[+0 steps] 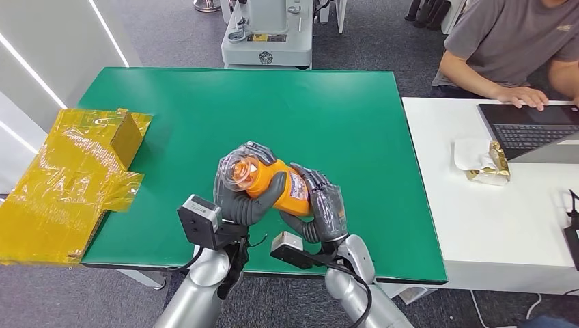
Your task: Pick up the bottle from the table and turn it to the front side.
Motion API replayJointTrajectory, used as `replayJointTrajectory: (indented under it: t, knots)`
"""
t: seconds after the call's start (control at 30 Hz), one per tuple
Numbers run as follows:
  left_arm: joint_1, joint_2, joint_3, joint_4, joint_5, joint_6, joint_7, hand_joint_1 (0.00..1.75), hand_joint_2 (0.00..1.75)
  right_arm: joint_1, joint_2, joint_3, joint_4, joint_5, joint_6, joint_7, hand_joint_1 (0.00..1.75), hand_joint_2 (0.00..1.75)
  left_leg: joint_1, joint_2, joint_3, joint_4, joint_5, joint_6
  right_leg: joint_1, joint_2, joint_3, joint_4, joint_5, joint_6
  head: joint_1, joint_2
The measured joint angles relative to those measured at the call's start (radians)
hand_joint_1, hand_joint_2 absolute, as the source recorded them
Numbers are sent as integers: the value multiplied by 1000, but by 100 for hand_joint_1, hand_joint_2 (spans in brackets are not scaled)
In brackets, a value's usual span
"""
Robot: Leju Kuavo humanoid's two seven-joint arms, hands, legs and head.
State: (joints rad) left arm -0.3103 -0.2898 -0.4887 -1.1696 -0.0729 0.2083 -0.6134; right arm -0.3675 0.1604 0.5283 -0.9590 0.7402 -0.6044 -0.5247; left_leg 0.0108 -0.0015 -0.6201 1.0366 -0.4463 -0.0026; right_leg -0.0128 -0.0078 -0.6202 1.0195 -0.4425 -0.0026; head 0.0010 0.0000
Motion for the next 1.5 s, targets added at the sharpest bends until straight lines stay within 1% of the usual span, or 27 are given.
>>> replayJointTrajectory:
  t: [0.2,0.23,0.33,0.37,0.77,0.83,0.97,1.03,1.13,1.3,1.37,1.5]
  knots:
    - [0,-1,0,0,0,-1,0,175,175,2,0,0,0,-5,0,0,175,175,0,0,0,0,0,0,0,0,0,0,0,0,0,0]
    - [0,-1,0,0,0,-1,0,175,175,2,0,0,0,-6,0,0,166,175,0,0,0,0,0,0,0,0,0,0,0,0,0,0]
    - [0,-1,0,0,0,-1,0,175,175,2,0,0,-1,-6,-1,0,35,175,0,0,0,0,0,0,0,0,0,0,0,0,0,0]
    - [0,-1,0,0,0,-1,0,175,175,2,0,0,-1,-6,-1,-1,0,175,0,0,0,0,0,0,0,0,0,0,0,0,0,0]
    - [-3,8,4,0,11,5,0,175,175,38,-4,2,-56,-49,-16,-24,0,175,0,0,0,0,0,0,0,0,0,0,0,0,0,0]
    - [-4,10,7,0,15,10,-2,175,175,52,-5,2,-78,-74,-29,-42,0,175,0,0,0,0,0,0,0,0,0,0,0,0,0,0]
    - [-4,13,8,0,20,23,-4,175,175,118,-9,2,-166,-187,-69,-123,0,175,0,0,0,0,-1,0,0,0,0,0,0,0,0,0]
    - [-4,15,11,0,21,27,-4,175,175,166,-10,1,-227,-214,-77,-155,0,175,0,0,0,0,-1,0,0,0,0,0,-1,0,0,0]
    - [-4,15,16,0,19,30,-2,175,175,221,-10,1,-307,-225,-79,-169,0,175,0,0,0,0,-2,0,0,0,0,0,-1,0,0,0]
    - [-7,14,19,0,14,34,2,175,175,267,-10,1,-398,-228,-79,-168,0,175,0,0,0,0,-2,0,0,0,0,0,-1,0,0,0]
    - [-13,14,22,0,2,56,3,175,175,277,-10,1,-429,-230,-79,-168,0,175,0,0,0,0,-1,0,0,0,0,0,-1,0,0,0]
    - [-26,15,52,-10,-48,164,-9,175,175,309,-9,3,-487,-228,-79,-169,0,175,0,0,0,0,-1,0,0,0,0,0,-1,0,0,0]
